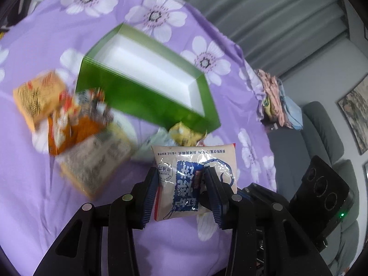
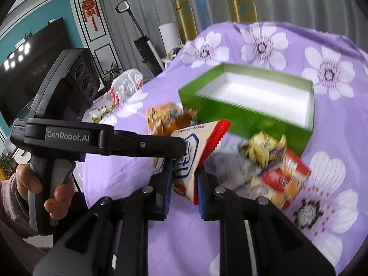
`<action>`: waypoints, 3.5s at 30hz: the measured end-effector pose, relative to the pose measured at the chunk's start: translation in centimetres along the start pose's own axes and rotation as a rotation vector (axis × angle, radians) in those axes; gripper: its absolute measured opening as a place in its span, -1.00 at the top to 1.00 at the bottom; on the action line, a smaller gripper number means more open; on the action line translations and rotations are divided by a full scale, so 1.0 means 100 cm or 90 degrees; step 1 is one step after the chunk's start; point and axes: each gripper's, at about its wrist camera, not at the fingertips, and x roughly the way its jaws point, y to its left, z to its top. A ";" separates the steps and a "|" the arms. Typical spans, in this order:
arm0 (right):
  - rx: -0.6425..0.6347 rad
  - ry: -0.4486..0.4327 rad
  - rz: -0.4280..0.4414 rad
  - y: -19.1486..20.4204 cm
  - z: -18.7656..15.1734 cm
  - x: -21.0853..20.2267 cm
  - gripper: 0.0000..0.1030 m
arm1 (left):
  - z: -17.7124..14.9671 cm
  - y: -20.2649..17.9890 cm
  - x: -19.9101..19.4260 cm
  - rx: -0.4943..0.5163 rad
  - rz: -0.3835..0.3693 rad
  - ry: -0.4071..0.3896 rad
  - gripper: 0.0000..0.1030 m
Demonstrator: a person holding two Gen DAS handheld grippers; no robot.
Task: Organize snacks
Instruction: 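Lift the white packet with the left tool and carry it over the box, then open the left tool to drop the white packet into the box, then withdraw the left tool from the box back toward the snack pile, then lower the left tool onto the green-and-white packet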
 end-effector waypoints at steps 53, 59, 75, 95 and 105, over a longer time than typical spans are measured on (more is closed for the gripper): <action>0.104 -0.038 -0.183 -0.099 0.051 -0.013 -0.45 | 0.103 0.011 0.014 0.053 0.163 -0.041 -0.83; 0.111 -0.018 -0.184 -0.084 0.018 -0.031 -0.45 | 0.063 -0.008 0.005 0.089 0.152 -0.020 -0.84; 0.088 0.054 -0.182 -0.053 -0.051 -0.043 -0.46 | -0.018 -0.030 0.016 0.153 0.169 0.050 -0.84; 0.092 0.070 -0.136 -0.054 -0.082 -0.023 -0.46 | -0.047 -0.052 0.055 0.198 0.115 0.112 -0.84; 0.108 0.056 -0.092 -0.054 -0.087 -0.017 -0.45 | -0.051 -0.065 0.069 0.208 0.076 0.125 -0.84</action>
